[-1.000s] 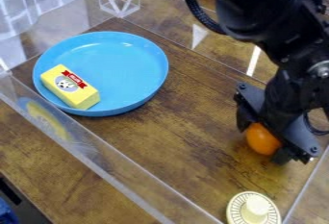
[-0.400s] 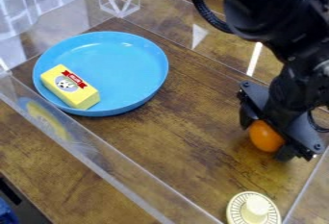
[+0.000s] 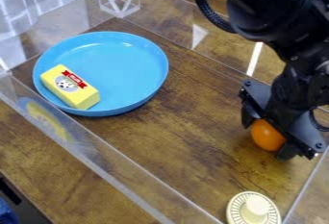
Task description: Put the orange ball in the blue tray
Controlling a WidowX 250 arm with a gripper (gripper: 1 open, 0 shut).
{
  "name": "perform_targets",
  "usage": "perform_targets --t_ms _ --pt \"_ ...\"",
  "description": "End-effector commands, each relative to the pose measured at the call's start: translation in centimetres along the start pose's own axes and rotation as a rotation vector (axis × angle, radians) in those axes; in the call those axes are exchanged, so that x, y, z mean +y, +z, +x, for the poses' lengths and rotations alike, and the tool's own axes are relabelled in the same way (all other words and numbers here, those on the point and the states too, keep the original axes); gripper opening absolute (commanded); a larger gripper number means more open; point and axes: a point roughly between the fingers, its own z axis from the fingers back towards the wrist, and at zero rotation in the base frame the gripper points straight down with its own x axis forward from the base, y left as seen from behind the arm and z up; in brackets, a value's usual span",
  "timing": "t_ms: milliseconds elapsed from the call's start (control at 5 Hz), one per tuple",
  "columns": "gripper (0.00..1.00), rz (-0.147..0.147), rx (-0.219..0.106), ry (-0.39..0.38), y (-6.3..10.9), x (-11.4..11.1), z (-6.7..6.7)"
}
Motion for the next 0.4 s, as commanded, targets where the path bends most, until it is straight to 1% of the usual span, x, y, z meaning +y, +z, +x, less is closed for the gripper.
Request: perform_targets --t_ms 0,200 --pt "0.0 0.007 -0.002 0.006 0.24 0.46 0.11" --pt "0.0 0.011 0.004 0.005 0.17 0.62 0.06"
